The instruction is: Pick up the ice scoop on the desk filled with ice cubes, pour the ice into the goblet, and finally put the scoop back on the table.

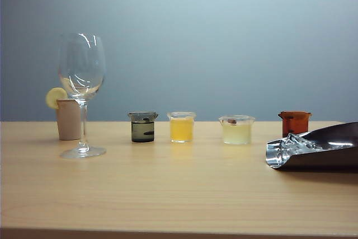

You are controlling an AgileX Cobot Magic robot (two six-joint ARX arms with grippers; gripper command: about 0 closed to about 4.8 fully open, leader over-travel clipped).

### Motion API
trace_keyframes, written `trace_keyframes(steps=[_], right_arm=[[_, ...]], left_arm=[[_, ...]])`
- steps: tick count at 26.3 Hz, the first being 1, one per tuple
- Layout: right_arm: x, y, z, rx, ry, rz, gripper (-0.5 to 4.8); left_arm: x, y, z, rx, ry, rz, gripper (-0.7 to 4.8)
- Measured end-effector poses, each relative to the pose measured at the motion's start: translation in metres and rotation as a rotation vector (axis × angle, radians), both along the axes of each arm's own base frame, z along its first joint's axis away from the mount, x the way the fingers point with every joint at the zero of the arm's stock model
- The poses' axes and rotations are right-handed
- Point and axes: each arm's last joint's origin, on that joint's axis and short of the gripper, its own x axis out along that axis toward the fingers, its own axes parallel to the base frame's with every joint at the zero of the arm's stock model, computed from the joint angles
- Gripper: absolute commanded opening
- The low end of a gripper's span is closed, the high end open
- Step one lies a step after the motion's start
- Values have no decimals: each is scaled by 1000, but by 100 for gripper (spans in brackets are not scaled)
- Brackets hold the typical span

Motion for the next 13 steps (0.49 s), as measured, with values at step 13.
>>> trace_keyframes(steps=[13], right_arm=[[1,0,2,12,-15,3,-6]], left_arm=[[0,0,0,0,0,0,-5]])
